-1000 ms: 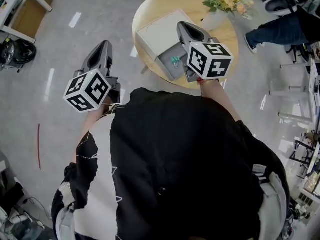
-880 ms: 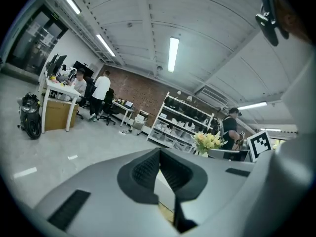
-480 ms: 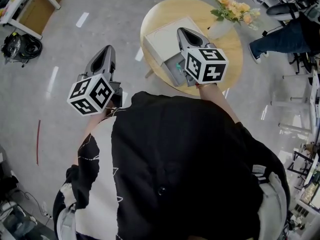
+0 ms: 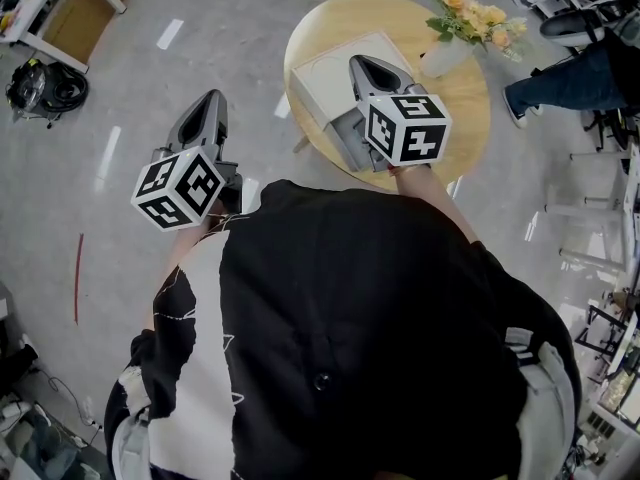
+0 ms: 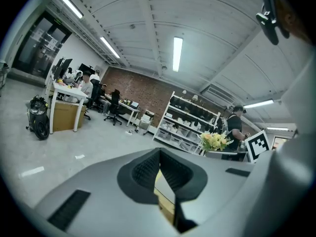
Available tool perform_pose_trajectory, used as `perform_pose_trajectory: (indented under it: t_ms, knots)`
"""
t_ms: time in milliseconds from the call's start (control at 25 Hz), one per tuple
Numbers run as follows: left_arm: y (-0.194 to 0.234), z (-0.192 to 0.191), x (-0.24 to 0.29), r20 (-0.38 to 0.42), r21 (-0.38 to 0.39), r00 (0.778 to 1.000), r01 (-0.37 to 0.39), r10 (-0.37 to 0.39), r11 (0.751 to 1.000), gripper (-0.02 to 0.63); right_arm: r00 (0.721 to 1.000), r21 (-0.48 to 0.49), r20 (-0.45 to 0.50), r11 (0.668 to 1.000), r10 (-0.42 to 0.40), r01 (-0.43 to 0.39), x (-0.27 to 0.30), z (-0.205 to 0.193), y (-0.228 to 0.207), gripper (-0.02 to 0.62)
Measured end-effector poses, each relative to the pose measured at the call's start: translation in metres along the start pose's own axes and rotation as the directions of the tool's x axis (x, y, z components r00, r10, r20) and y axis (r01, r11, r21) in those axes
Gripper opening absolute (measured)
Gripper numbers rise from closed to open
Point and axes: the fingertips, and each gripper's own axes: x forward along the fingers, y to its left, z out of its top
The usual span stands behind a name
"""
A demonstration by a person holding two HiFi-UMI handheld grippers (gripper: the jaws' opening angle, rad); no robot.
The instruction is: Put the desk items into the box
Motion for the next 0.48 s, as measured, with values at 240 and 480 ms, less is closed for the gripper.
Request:
perform_pose_trajectory:
  t_ms: [240,480]
  knots:
    - [0.0,-0.005,-0.003,-0.009,-0.001,1.0,-0.007,0.007,1.0,0.009,1.0,0.003,-0.01,1.0,0.01,-0.01,0.0,-0.007,0.002,0.005]
    - [0.001,-0.011,-0.007,-0.017,-0.008,1.0,-0.018,0.017,1.0,0.009,1.0,0.006,-0.025,1.0,0.015,-0.015,0.0,-0.015,0.004,0.005]
